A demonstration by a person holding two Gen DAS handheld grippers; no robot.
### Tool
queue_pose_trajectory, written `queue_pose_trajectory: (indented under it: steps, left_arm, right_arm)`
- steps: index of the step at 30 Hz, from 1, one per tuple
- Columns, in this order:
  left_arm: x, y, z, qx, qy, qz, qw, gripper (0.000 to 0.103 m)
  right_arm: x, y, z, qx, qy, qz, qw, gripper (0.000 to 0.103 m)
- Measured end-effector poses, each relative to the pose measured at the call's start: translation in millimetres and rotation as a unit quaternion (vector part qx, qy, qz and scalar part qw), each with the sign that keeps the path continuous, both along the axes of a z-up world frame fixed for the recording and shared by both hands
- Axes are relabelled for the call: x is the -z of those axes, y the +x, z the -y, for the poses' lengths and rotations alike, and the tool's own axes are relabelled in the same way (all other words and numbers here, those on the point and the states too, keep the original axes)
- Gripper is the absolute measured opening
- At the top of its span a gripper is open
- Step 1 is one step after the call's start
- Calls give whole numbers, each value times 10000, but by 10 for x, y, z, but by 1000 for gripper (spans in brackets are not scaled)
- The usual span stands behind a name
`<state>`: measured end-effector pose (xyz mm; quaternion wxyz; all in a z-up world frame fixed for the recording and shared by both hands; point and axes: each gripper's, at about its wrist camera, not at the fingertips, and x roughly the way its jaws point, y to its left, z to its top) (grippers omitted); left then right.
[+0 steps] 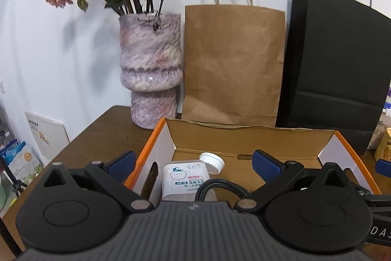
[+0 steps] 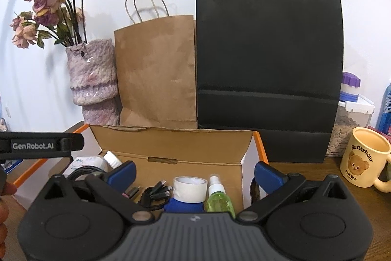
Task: Organize rigid objects
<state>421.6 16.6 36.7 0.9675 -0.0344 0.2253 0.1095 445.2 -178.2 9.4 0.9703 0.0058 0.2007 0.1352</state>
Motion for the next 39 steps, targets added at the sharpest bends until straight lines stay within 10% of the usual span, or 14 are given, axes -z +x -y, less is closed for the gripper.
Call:
queue_pose_trajectory:
  steps: [39]
  left_arm:
    - [-216, -2697, 219, 601, -6, 390, 9974, 103]
  right_arm:
    - [-297, -2732, 444, -122, 52, 657, 9978, 103]
